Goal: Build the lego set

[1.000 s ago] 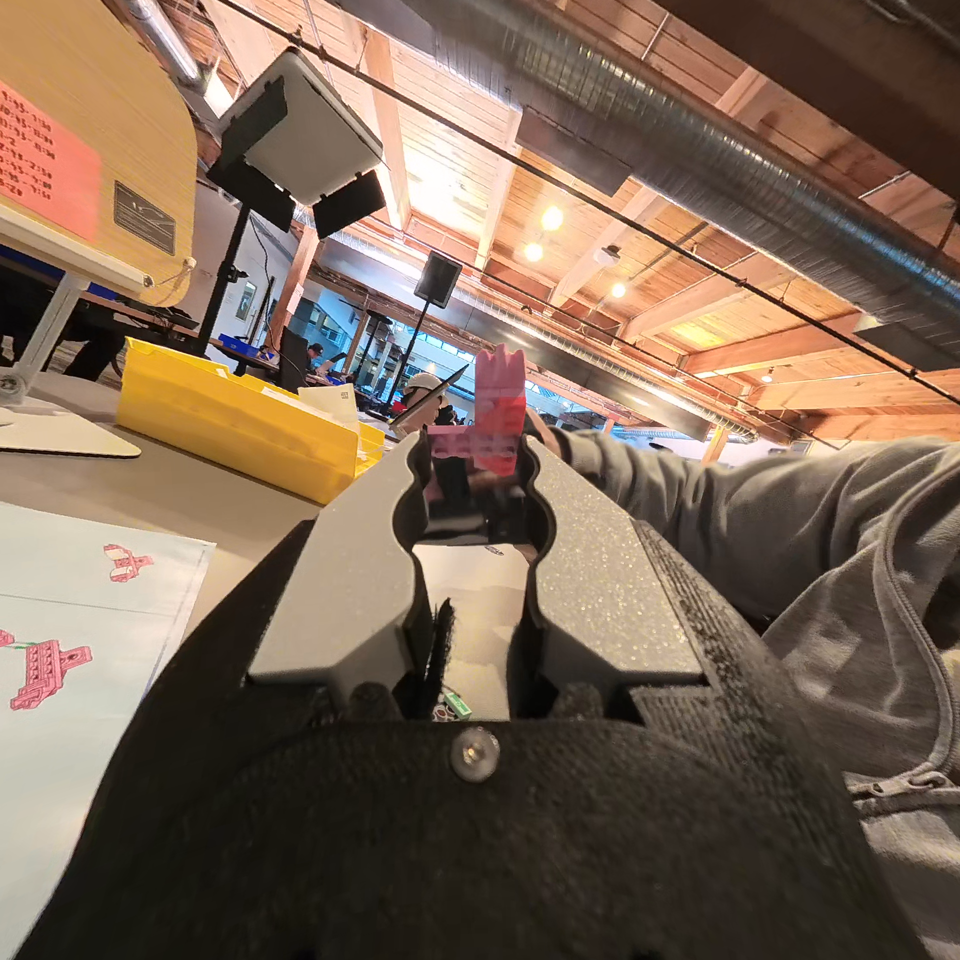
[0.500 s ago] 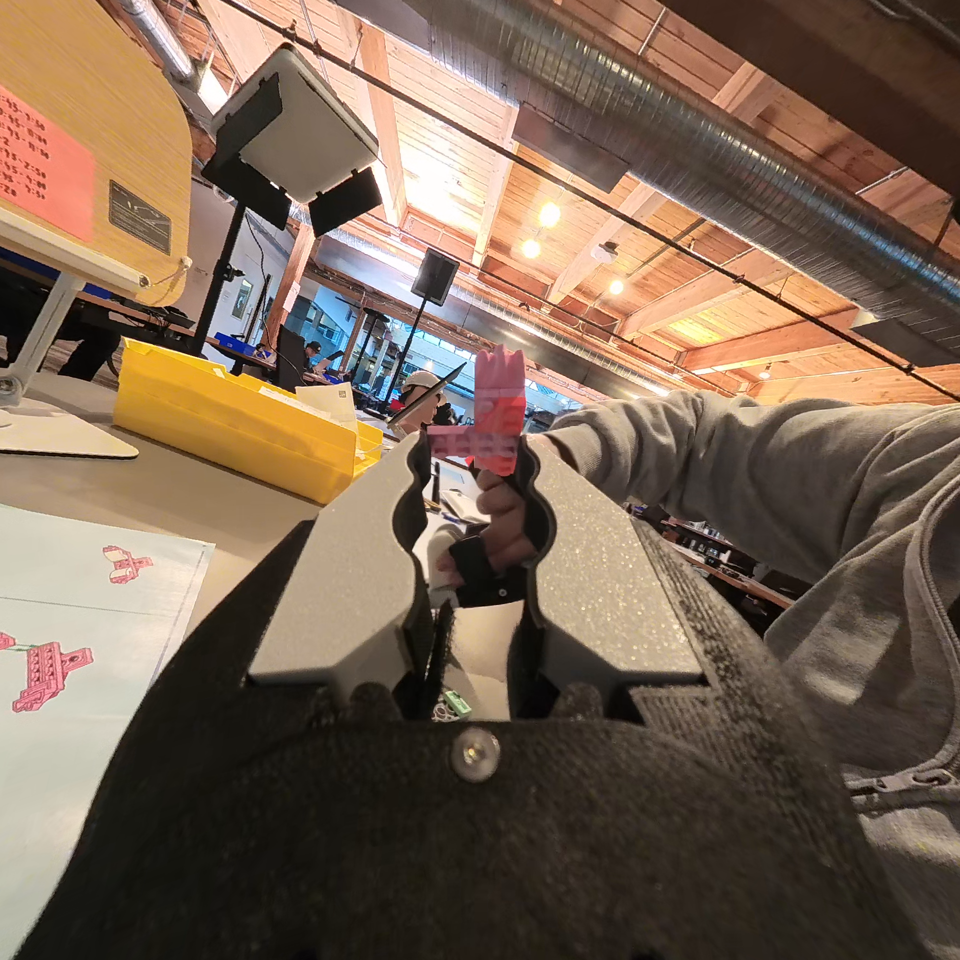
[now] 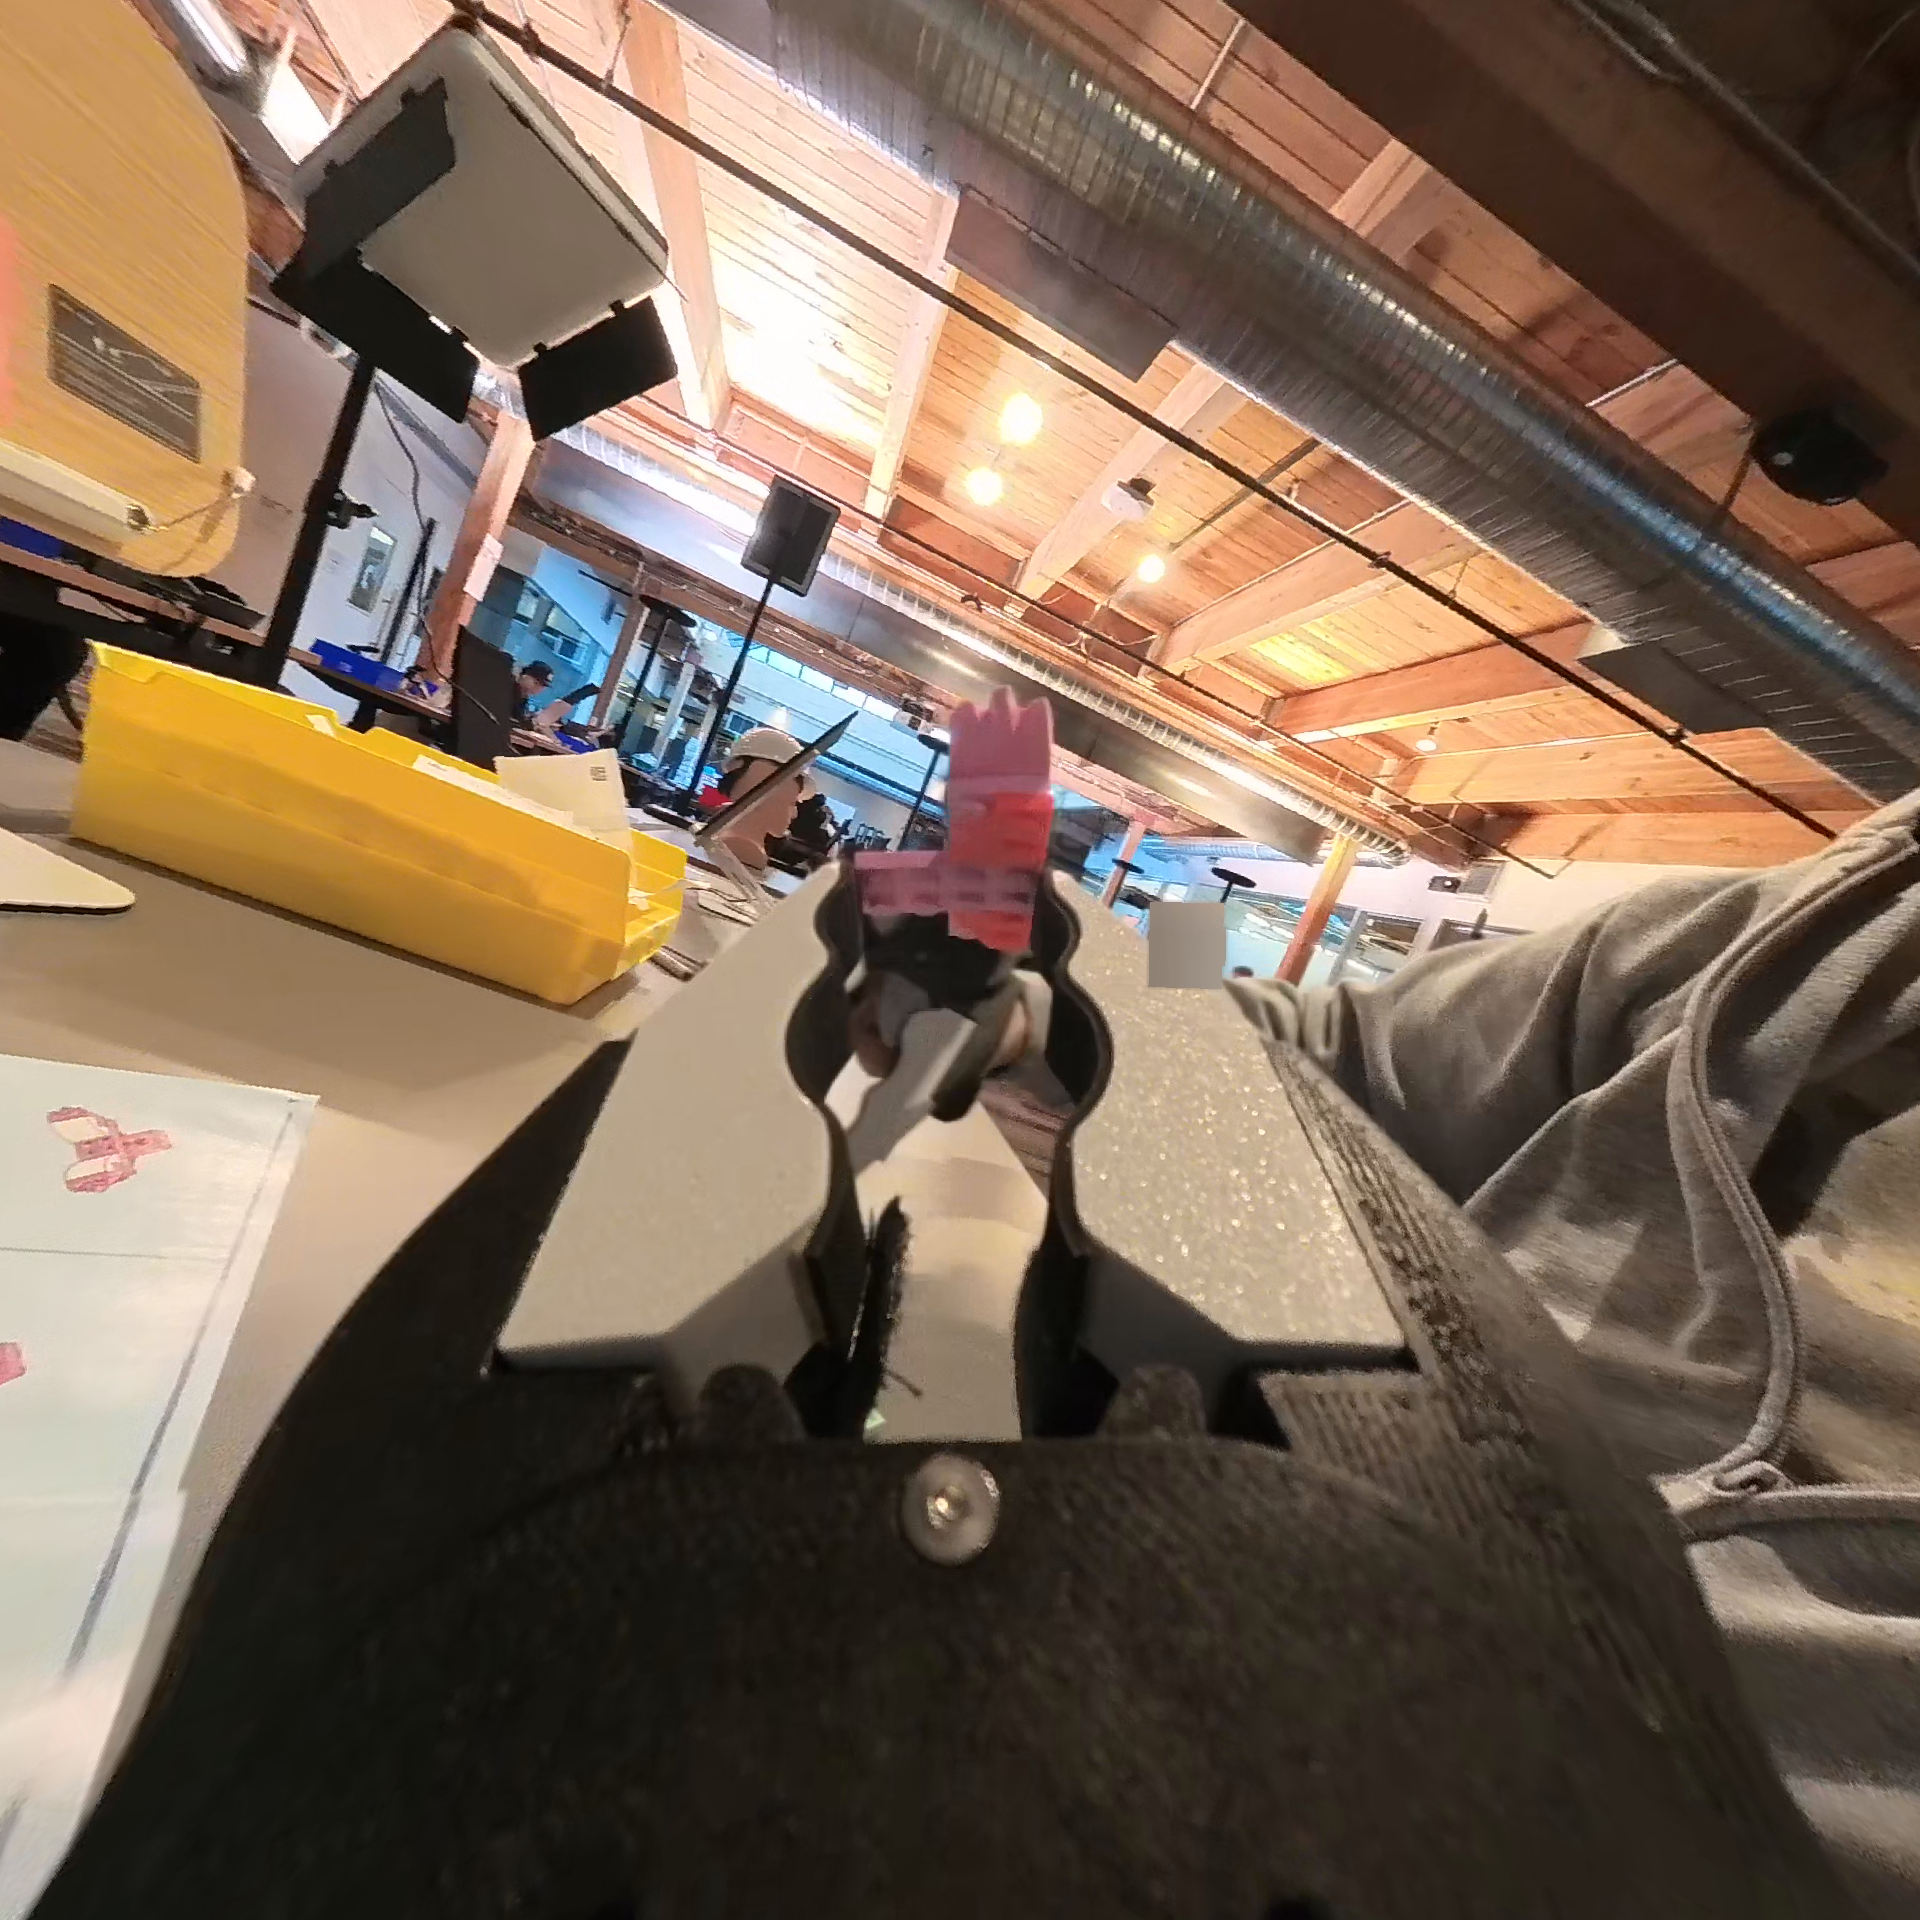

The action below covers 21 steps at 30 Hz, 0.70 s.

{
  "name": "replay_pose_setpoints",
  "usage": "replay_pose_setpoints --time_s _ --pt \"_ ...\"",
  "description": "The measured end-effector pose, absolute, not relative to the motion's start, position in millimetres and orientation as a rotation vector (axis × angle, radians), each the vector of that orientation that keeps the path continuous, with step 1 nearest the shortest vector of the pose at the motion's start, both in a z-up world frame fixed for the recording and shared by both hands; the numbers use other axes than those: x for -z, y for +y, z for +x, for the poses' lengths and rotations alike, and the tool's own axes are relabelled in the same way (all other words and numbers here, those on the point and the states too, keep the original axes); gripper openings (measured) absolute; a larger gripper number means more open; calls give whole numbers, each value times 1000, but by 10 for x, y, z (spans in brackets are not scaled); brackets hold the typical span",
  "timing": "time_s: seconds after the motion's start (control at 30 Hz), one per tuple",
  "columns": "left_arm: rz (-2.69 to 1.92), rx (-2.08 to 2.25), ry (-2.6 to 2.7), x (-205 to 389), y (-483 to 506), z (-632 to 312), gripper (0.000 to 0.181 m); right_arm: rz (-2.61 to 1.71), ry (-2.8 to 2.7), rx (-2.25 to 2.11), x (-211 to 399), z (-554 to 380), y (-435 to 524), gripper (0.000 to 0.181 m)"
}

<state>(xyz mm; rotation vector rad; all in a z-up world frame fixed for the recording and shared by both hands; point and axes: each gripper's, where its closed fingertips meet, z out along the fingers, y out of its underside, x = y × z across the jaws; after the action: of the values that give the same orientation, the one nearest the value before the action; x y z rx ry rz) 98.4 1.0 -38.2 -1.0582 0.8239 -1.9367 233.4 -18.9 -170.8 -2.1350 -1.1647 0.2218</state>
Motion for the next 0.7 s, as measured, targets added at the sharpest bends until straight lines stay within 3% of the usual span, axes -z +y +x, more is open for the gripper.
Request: replay_pose_setpoints --time_s 0.13,0.27,0.37,0.7 --pt "-1051 1916 838 364 2 975 32 -2211 -874 -504 1774 2320 -101 41" --pt "-1053 1926 816 354 37 956 32 -2171 -922 -327 1783 2425 -112 33" --pt "-1062 1939 824 377 13 982 32 -2233 -890 -440 1831 2416 -232 22" --pt "-1060 1952 845 383 -33 994 32 -2064 -959 -543 1736 1973 -138 29"
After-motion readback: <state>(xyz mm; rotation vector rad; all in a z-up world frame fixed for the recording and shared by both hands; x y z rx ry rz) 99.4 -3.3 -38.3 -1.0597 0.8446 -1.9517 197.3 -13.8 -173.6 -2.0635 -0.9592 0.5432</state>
